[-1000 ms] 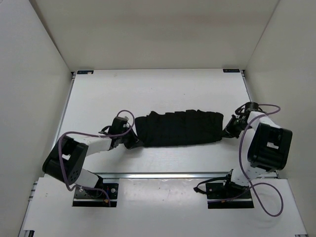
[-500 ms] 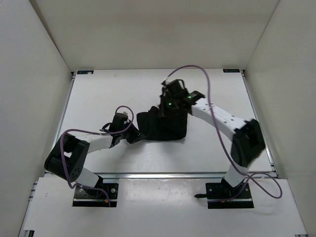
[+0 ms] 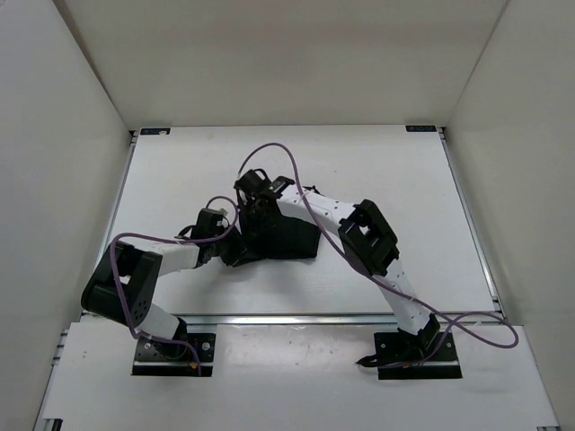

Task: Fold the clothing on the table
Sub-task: Fold the skirt

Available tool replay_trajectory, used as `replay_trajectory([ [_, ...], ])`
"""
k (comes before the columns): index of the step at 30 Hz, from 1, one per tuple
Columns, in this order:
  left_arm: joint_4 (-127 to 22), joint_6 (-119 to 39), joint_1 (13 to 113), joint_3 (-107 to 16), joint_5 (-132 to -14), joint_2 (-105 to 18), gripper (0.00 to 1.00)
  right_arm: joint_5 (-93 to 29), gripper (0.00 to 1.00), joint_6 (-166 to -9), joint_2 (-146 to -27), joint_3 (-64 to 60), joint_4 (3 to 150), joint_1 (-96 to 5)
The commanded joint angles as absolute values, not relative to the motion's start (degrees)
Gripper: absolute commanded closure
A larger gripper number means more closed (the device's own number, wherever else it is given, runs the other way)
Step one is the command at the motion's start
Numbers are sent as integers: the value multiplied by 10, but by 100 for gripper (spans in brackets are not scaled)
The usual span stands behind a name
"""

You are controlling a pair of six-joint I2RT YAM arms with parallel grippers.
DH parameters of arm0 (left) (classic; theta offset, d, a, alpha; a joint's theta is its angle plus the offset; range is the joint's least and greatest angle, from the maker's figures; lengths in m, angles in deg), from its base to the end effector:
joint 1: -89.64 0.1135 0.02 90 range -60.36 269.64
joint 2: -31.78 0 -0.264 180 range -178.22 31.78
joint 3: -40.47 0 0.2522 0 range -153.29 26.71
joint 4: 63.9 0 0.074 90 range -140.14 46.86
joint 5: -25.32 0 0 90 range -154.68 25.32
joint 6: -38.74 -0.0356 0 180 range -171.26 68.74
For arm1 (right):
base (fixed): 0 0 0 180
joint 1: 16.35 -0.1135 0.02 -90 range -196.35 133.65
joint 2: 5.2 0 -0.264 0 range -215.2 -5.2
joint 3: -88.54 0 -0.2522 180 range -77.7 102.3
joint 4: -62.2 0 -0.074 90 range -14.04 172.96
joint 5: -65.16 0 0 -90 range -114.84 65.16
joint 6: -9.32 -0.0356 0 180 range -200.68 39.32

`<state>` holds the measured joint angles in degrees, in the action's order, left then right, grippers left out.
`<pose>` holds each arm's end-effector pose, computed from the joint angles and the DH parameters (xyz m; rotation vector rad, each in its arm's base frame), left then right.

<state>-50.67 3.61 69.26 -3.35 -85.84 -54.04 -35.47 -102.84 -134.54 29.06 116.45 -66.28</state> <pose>0.2292 -0.0989 0.1200 -0.6574 2.6569 -0.9265 0.3078 0.3761 0.1818 -0.7341 2.7094 0.6065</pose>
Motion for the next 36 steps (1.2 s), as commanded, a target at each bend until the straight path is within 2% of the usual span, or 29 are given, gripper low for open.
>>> replay_trajectory([
  [1,-484,-1,702,-8,-875,-553,64,-355,100,-1003,-1378,386,1227,-674],
  [3,-486,2,706,-4,-879,-547,62,-343,100,-1005,-1423,443,1274,-677],
  [5,-491,10,707,8,-867,-534,54,-323,100,-1012,-1442,481,1303,-680],
  [9,-541,53,728,54,-874,-492,53,-287,100,-1039,-1478,539,1375,-676],
  [12,-502,22,750,52,-860,-448,50,-261,99,-1038,-1486,535,1414,-671],
  [13,-460,8,755,45,-853,-422,49,-255,95,-1035,-1472,522,1411,-677],
  [14,-451,2,762,42,-851,-397,39,-250,93,-1031,-1465,512,1407,-673],
  [15,-432,-2,773,46,-849,-385,37,-227,89,-1030,-1451,498,1393,-677],
  [17,-422,2,789,56,-852,-315,38,-228,75,-1032,-1422,480,1374,-677],
  [18,-411,9,802,57,-852,-274,37,-226,72,-1035,-1406,477,1368,-677],
  [21,-368,9,837,49,-840,-198,37,-191,52,-1040,-1350,483,1367,-686],
  [24,-316,-6,840,3,-806,-154,36,-182,42,-1051,-1284,474,1374,-695],
  [25,-305,-19,838,-7,-805,-157,35,-178,41,-1055,-1255,453,1372,-701],
  [26,-305,-13,838,-16,-809,-159,35,-176,33,-1056,-1220,425,1368,-707],
  [32,-312,-6,854,-26,-826,-152,35,-225,30,-1083,-1041,193,1287,-672],
  [33,-312,-5,853,-17,-828,-150,35,-257,20,-1082,-1003,145,1256,-669],
  [35,-307,1,853,-9,-824,-142,35,-310,19,-1092,-941,74,1200,-633],
  [36,-311,3,852,-6,-823,-137,35,-334,13,-1092,-905,20,1152,-604],
])
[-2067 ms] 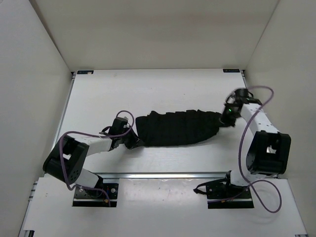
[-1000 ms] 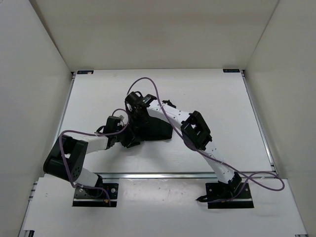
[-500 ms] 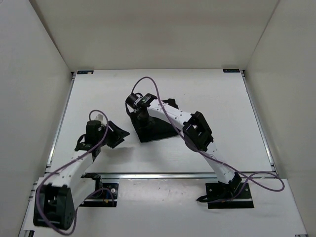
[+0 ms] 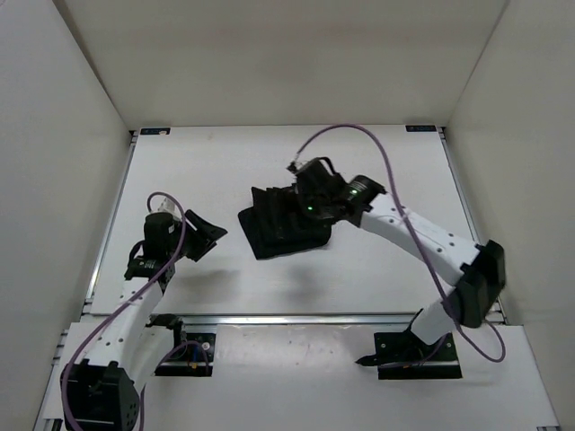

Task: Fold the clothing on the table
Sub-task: Fold the skirt

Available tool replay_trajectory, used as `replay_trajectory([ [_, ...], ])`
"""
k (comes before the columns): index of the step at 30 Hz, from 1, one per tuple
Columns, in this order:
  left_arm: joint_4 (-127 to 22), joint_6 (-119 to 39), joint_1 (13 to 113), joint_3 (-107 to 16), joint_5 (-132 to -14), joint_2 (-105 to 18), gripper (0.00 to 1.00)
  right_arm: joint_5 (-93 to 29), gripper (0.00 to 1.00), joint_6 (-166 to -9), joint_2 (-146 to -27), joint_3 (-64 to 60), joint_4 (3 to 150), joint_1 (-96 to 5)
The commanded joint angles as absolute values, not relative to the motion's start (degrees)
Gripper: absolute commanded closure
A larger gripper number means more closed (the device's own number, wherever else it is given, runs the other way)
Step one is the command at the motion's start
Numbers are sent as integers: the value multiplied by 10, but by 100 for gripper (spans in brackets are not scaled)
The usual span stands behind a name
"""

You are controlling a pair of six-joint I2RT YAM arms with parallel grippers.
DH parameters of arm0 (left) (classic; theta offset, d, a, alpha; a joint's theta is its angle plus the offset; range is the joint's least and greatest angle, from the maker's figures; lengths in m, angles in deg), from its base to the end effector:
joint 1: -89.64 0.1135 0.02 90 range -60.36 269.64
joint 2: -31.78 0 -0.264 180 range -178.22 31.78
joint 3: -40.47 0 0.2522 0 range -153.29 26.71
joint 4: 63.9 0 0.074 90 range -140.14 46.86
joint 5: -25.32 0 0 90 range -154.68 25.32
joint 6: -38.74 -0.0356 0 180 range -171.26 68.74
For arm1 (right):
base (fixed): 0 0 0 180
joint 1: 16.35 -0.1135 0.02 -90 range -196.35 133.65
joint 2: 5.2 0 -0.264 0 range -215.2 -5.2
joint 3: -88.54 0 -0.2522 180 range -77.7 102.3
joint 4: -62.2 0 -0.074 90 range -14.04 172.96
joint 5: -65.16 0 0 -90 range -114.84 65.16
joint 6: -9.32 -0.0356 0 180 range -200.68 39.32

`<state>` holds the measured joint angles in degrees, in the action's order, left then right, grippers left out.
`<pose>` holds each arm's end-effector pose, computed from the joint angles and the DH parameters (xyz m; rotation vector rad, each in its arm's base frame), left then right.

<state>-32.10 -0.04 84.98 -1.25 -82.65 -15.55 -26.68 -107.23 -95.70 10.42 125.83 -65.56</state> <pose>0.1763 -0.0254 0.2174 -0.7525 2.2088 -0.8636 0.2191 0.2556 0.3406 -0.5210 2.5282 0.5746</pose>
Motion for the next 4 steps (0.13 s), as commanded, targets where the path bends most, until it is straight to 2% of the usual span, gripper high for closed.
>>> replay_trajectory([
  [1,-310,3,848,-6,-822,-136,35,-378,12,-1104,-872,-15,1120,-589],
  [4,-302,2,845,-20,-812,-139,35,-424,12,-1084,-853,-44,1093,-551],
])
